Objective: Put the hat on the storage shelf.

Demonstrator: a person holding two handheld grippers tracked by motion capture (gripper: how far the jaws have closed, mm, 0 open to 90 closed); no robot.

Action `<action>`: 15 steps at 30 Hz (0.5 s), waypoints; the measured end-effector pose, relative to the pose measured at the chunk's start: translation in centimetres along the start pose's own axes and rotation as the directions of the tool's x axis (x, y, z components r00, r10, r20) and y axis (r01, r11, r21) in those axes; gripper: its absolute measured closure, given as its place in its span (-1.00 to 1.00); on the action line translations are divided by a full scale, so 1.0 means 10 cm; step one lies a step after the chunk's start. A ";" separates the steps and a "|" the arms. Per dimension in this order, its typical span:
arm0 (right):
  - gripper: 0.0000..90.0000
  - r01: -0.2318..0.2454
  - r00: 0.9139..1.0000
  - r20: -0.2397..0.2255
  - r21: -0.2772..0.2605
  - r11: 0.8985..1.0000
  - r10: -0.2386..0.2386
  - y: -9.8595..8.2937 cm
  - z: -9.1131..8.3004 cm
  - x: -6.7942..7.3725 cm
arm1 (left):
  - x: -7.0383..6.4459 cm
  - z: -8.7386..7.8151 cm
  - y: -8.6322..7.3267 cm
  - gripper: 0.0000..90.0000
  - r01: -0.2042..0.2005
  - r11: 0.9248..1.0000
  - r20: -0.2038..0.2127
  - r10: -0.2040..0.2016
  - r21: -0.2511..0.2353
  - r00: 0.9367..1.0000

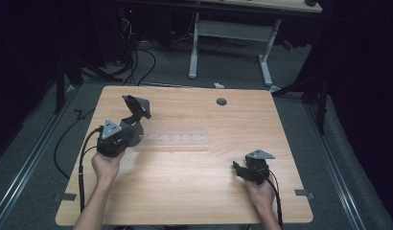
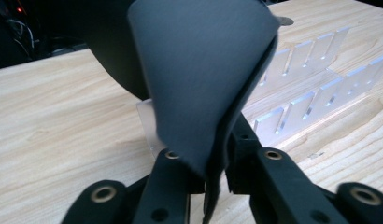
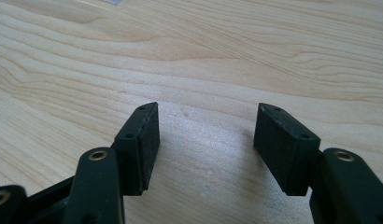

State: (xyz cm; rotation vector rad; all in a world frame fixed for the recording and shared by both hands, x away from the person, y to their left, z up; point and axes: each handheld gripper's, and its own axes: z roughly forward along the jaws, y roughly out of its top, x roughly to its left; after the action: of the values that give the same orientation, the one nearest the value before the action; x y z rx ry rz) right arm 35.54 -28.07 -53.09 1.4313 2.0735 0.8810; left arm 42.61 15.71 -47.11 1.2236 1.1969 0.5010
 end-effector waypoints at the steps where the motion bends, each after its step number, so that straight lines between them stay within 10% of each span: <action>1: -0.09 0.000 1.000 0.000 0.000 1.000 0.000 0.00 0.00 0.00 | 0.00 -0.01 0.00 0.73 0.001 1.000 -0.003 -0.001 -0.003 1.000; 15: -0.09 -0.002 1.000 0.000 0.000 1.000 0.002 0.00 0.00 0.00 | 0.01 -0.13 0.10 -0.04 0.077 0.997 0.004 -0.077 0.003 0.997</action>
State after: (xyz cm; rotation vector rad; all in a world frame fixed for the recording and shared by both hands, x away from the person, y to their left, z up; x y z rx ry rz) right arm 35.55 -28.07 -53.09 1.4333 2.0729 0.8816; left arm 41.77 16.70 -46.15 1.1755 1.2369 0.4399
